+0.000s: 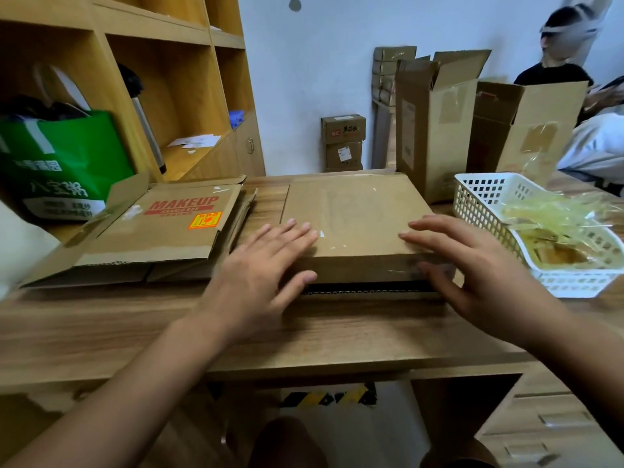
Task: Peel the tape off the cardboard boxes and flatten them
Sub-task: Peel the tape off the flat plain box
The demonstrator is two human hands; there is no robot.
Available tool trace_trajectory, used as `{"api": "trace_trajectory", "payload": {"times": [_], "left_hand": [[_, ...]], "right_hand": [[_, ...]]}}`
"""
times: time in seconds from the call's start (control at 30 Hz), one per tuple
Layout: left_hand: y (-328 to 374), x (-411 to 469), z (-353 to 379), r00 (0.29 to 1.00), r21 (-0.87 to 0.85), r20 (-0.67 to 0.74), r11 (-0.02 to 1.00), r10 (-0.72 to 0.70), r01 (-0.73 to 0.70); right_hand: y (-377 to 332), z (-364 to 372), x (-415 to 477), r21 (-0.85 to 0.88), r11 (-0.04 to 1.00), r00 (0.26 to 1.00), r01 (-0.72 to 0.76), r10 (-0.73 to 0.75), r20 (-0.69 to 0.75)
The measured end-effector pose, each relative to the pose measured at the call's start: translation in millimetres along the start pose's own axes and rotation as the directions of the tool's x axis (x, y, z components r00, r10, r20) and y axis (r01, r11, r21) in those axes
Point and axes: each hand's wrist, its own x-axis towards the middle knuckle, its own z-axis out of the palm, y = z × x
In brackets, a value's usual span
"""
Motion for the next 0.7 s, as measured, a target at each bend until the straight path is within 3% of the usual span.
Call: {"api": "trace_trajectory", "payload": {"times": [0.17,0.7], "left_hand": [[8,-2,11,0.997,0.036,0.082,0.999,0.012,-0.015],[14,-1,16,0.998,-0.042,0.058,0.998,-0.037,0.040]], "right_hand": [[10,-1,-6,-0.006,0.992,0.990,-0.129,0.129,0.061],[20,5,-7,-0.179,0.981,0.989,-0.077,0.098,0.115]]}}
